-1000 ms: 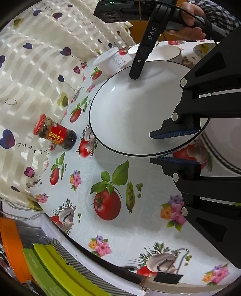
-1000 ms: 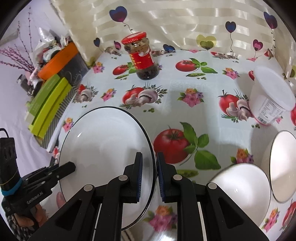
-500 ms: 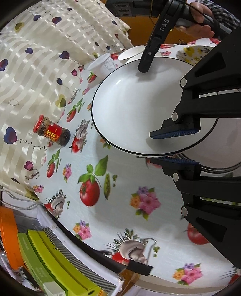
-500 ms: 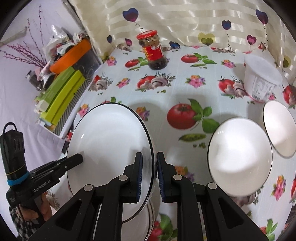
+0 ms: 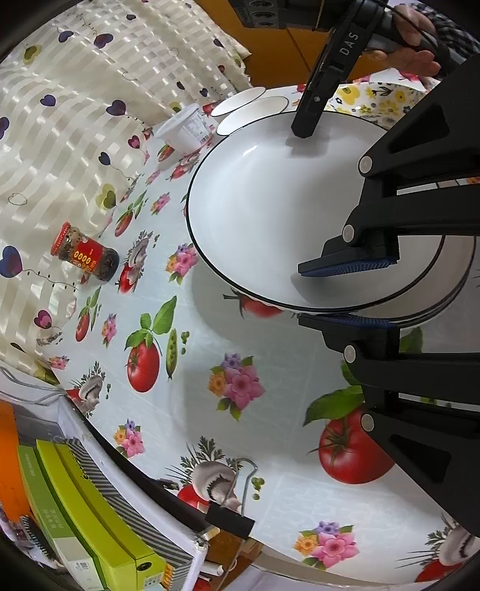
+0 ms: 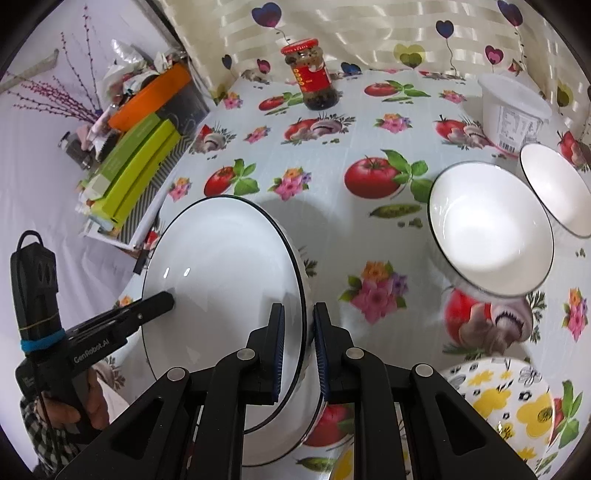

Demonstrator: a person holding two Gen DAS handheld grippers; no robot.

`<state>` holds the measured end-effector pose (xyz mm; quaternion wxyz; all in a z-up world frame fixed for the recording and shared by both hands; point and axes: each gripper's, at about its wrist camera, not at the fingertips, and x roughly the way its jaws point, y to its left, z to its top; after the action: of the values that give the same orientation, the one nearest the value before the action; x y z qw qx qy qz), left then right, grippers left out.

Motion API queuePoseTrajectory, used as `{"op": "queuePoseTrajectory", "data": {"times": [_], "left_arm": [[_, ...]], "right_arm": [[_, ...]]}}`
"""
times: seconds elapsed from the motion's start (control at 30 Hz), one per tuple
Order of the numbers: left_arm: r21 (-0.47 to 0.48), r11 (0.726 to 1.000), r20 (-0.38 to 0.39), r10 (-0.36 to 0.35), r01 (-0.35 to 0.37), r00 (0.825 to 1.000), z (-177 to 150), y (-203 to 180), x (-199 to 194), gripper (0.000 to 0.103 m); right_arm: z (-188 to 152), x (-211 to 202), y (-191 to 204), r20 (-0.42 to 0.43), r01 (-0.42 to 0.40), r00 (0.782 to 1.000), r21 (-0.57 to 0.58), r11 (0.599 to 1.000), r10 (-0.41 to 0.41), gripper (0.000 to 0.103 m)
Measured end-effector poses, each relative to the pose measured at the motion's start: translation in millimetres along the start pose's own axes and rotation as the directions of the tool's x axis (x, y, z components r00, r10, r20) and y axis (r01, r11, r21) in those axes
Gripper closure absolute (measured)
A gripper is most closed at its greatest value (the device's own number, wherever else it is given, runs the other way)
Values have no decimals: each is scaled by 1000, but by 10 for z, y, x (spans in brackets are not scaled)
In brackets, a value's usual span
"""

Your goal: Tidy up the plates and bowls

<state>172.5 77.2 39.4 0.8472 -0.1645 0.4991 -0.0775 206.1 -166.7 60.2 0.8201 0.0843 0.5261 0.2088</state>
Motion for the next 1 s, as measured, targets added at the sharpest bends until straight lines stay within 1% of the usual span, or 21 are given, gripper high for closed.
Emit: {"op": "queuePoseTrajectory", "data": {"times": [0.37,0.57,1.0], "left_arm": [[10,1000,-30,7,-6,1000,-186,6,31,83],[19,1000,-33,15,-15,999,-231,-3,2,82],[50,996,-30,69,-68,997,-301,-57,-5,82]], "right_arm": [[-261,10,-8,-30,15,999,5,1000,-15,87],[-333,-18,29,-24,30,999,-11,999,-30,87],[-425,-5,174,21,113,994,-92,989,-111,87]]}}
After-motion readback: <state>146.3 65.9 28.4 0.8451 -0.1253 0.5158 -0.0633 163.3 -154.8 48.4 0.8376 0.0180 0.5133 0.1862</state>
